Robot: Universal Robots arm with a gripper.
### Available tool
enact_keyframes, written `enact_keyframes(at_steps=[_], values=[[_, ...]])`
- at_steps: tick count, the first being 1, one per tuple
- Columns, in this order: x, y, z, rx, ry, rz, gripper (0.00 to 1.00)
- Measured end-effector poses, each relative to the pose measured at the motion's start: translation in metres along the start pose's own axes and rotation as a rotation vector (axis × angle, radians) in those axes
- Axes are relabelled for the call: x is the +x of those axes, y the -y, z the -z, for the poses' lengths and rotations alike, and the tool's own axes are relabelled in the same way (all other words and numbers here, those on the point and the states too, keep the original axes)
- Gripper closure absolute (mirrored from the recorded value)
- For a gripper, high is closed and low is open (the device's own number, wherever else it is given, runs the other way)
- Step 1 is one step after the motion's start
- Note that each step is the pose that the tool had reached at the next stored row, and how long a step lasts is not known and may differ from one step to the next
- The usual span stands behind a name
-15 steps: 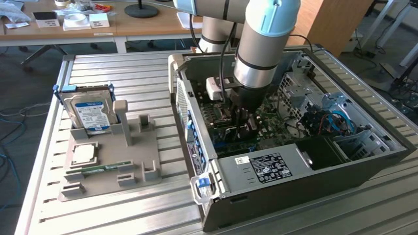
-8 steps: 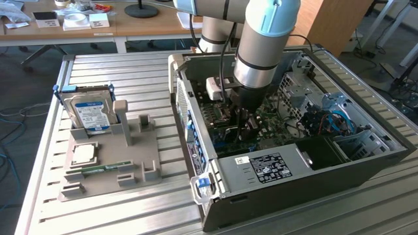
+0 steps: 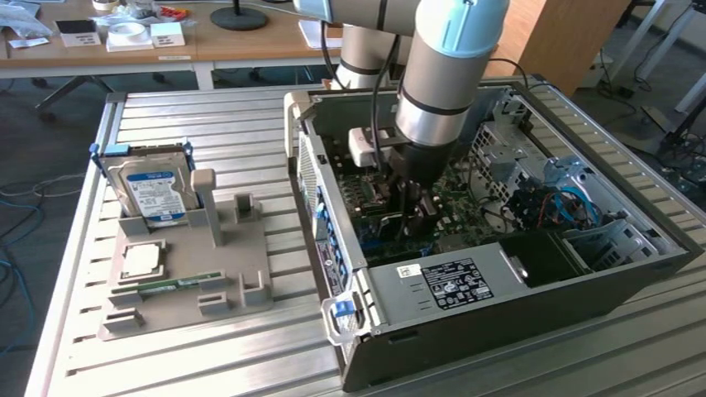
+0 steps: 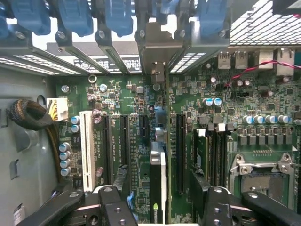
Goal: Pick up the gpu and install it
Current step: 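Insert the gpu into the slot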
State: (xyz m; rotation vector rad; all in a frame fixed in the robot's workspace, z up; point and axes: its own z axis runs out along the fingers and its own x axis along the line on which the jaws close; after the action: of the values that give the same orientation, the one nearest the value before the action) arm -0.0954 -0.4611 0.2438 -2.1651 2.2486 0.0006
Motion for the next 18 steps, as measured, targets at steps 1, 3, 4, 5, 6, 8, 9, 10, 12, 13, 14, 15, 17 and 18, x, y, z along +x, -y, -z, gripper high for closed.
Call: enact_keyframes(at_steps=[1,3,4,5,6,8,9,10,12,13,14,15,17,18], values=[[0.000,0.0000,0.0020,0.0000,0.0001,0.000,0.36],[0.000,0.0001,0.0057,0.0000,0.0000,0.000,0.36],[0.000,0.0001,0.0077,0.0000,0.0001,0.000,0.36],[0.000,0.0001,0.0098,0.0000,0.0000,0.000,0.36],[0.000,0.0001,0.0124,-0.0001,-0.0001,0.000,0.36],[0.000,0.0002,0.0179,0.0000,0.0001,0.000,0.36],[0.000,0.0003,0.0207,0.0000,0.0000,0.000,0.36],[0.000,0.0003,0.0232,0.0000,0.0001,0.000,0.36],[0.000,0.0004,0.0289,0.0000,0.0001,0.000,0.36],[0.000,0.0004,0.0317,0.0000,0.0001,0.000,0.36],[-0.001,0.0005,0.0346,0.0000,0.0000,0.000,0.36],[-0.001,0.0005,0.0375,0.0000,0.0000,0.000,0.36],[-0.001,0.0006,0.0434,0.0000,0.0001,0.000,0.36],[-0.001,0.0006,0.0466,0.0000,0.0001,0.000,0.36]])
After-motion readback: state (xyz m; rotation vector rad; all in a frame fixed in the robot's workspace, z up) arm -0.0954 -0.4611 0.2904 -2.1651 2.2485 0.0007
